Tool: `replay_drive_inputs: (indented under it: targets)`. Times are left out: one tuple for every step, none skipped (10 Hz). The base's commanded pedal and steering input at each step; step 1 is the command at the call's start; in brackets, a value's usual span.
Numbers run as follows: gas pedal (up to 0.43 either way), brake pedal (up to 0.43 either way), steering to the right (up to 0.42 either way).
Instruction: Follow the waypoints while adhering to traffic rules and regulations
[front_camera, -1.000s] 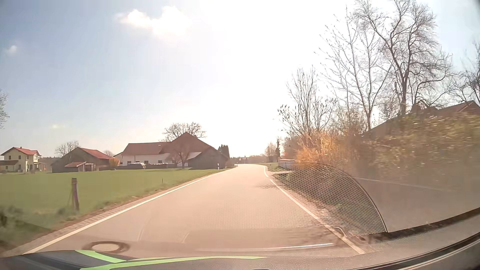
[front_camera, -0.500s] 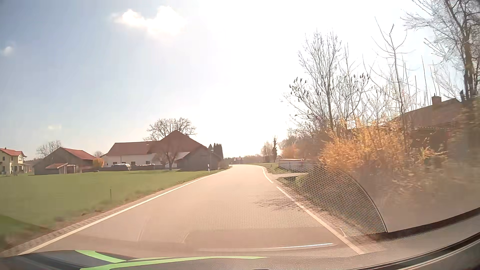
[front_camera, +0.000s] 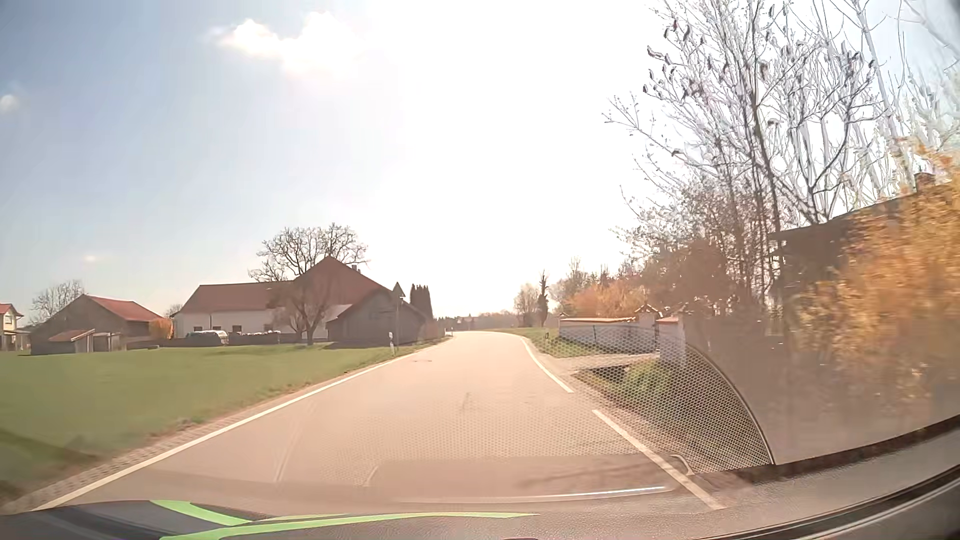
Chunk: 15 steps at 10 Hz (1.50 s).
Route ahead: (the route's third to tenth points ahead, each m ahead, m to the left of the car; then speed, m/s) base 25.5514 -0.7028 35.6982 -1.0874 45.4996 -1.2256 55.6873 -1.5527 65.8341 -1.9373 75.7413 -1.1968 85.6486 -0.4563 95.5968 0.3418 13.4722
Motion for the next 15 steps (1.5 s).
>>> replay_drive_inputs:
  targets:
    - [0.098, 0.000, 0.011]
    - [0.110, 0.000, 0.011]
    - [0.110, 0.000, 0.011]
    - [0.110, 0.000, 0.011]
    - [0.110, 0.000, 0.011]
    - [0.110, 0.000, 0.011]
    - [0.110, 0.000, 0.011]
    - [0.118, 0.000, 0.010]
    - [0.118, 0.000, 0.010]
    - [0.118, 0.000, 0.009]
    - [0.118, 0.000, 0.009]
    - [0.118, 0.000, 0.009]
    - [0.130, 0.000, 0.008]
    - [0.130, 0.000, 0.006]
    - [0.130, 0.000, 0.006]
